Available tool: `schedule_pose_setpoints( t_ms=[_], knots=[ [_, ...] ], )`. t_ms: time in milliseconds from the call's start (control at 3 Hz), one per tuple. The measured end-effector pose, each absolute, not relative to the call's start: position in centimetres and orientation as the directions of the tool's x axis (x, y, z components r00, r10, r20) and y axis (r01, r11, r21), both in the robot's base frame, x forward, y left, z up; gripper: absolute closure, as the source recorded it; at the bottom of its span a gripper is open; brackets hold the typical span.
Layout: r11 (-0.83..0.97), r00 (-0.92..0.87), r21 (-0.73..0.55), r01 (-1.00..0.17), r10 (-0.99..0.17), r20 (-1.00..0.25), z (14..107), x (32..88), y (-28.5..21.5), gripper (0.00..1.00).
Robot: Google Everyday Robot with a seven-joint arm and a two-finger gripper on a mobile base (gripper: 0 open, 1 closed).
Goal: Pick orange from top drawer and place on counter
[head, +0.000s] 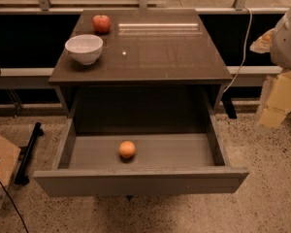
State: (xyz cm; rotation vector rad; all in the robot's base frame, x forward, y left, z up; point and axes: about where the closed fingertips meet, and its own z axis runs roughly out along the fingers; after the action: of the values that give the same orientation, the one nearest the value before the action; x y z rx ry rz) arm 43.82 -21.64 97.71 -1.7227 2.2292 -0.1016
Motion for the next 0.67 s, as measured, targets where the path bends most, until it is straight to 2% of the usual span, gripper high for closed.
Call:
schedule_pose_setpoints(
  t_ms=[667],
  knots=[
    [0.260, -0.202, -0.256, -0.931, -0.951, -0.232, 97.38, 43.97, -21.19, 0.00]
  ],
)
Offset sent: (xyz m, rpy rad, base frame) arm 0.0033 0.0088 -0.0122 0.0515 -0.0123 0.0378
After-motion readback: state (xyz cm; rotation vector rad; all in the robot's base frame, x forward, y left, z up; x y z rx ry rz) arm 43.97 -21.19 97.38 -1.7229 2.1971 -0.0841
